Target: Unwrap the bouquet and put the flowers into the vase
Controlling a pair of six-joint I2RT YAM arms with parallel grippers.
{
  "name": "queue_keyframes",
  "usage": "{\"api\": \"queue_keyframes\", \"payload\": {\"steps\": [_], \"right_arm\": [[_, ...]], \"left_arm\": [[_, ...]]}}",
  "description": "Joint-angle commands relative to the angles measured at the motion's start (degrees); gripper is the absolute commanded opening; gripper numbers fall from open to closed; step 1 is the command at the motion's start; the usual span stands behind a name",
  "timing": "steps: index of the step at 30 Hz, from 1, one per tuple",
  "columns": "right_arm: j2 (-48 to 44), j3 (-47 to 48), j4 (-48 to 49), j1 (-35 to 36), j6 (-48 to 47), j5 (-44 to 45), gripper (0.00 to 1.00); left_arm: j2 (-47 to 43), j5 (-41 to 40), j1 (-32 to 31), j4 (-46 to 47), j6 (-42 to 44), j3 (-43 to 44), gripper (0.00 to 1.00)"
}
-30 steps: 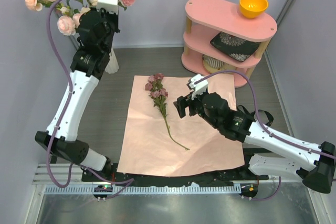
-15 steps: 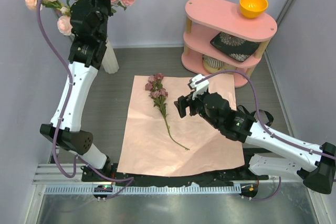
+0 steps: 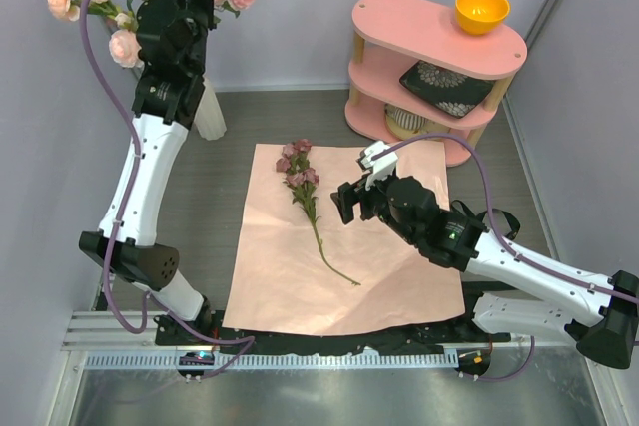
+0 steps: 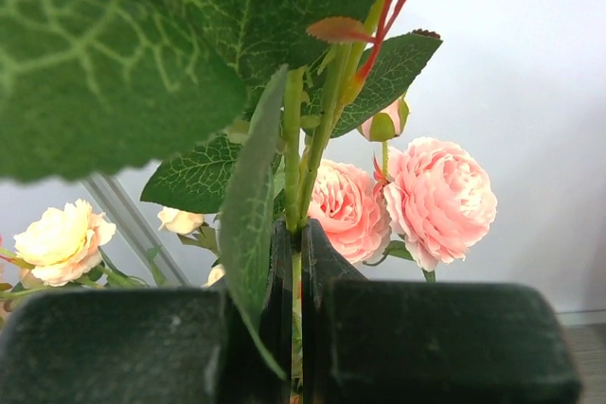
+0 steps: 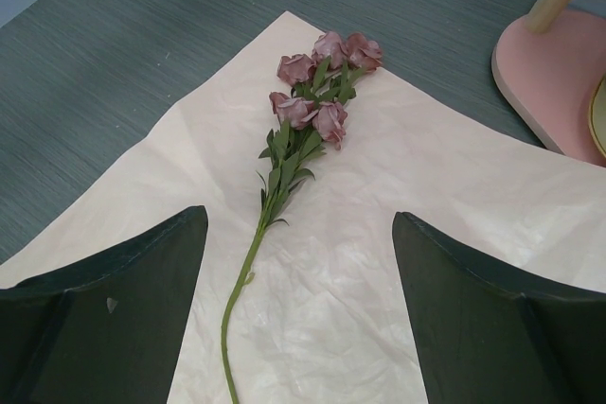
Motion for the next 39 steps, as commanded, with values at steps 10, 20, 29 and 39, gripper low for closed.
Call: {"api": "queue_keyframes", "payload": {"steps": [10, 20, 29, 39], "right_arm": [[-0.4, 0.2, 2.5, -0.1, 1.2, 0.3, 0.85], [-0.5, 0.0, 2.0, 0.0, 1.1, 0.5, 0.85], [-0.7, 0.1, 1.8, -0.1, 1.1, 0.6, 0.84], [-0.7, -0.1, 1.6, -0.1, 1.1, 0.5, 0.84]], "left_arm": [[-5.4, 5.1, 0.2, -4.9, 1.7, 1.8, 0.00], [-4.3, 7.1, 0.3, -1.6, 3.6, 0.6, 0.00], [-3.2, 6.2, 1.4, 2.5, 1.1, -3.4, 0.00], [-3.8, 3.3, 3.1, 8.2, -1.7, -12.7, 0.00]]}}
